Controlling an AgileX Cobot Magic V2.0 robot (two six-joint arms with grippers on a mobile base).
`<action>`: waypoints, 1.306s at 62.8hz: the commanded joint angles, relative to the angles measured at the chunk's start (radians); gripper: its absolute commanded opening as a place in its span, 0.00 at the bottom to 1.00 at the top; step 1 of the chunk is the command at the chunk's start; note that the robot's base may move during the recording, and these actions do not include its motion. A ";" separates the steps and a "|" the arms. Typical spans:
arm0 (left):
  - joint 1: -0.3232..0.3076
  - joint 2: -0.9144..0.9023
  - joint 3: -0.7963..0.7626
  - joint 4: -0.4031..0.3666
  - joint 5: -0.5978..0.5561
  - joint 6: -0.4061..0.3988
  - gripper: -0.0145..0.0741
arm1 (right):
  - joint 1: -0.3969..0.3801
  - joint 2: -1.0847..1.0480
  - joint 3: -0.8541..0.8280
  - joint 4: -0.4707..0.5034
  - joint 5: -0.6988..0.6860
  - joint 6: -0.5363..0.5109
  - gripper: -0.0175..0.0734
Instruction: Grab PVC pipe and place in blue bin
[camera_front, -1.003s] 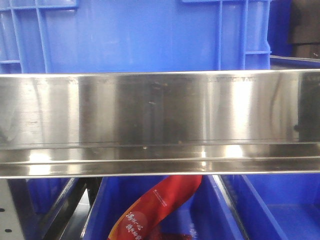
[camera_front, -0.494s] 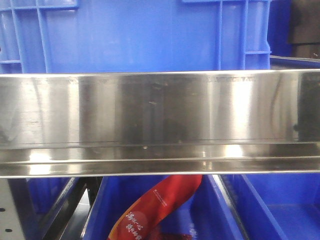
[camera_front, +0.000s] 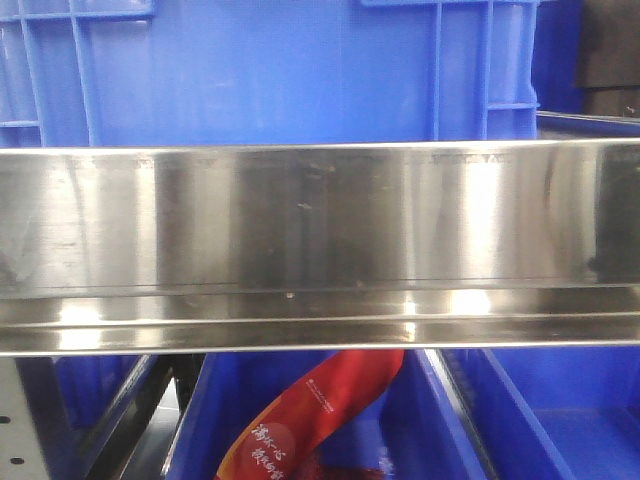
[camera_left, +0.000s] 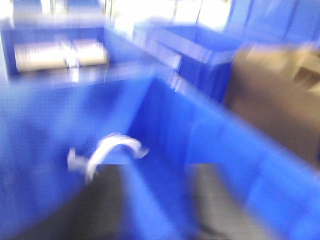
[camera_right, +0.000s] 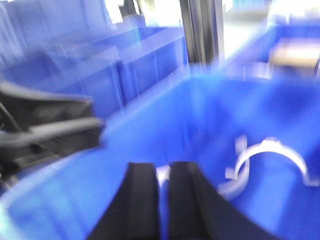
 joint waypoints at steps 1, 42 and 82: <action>-0.005 -0.036 -0.007 0.018 0.000 0.000 0.08 | -0.001 -0.027 -0.007 -0.019 0.021 -0.005 0.01; -0.005 -0.383 0.090 0.106 0.389 0.000 0.04 | -0.001 -0.285 0.048 -0.134 0.371 -0.005 0.01; -0.004 -1.047 0.899 0.078 0.162 -0.142 0.04 | -0.001 -0.872 0.916 -0.035 -0.296 -0.005 0.01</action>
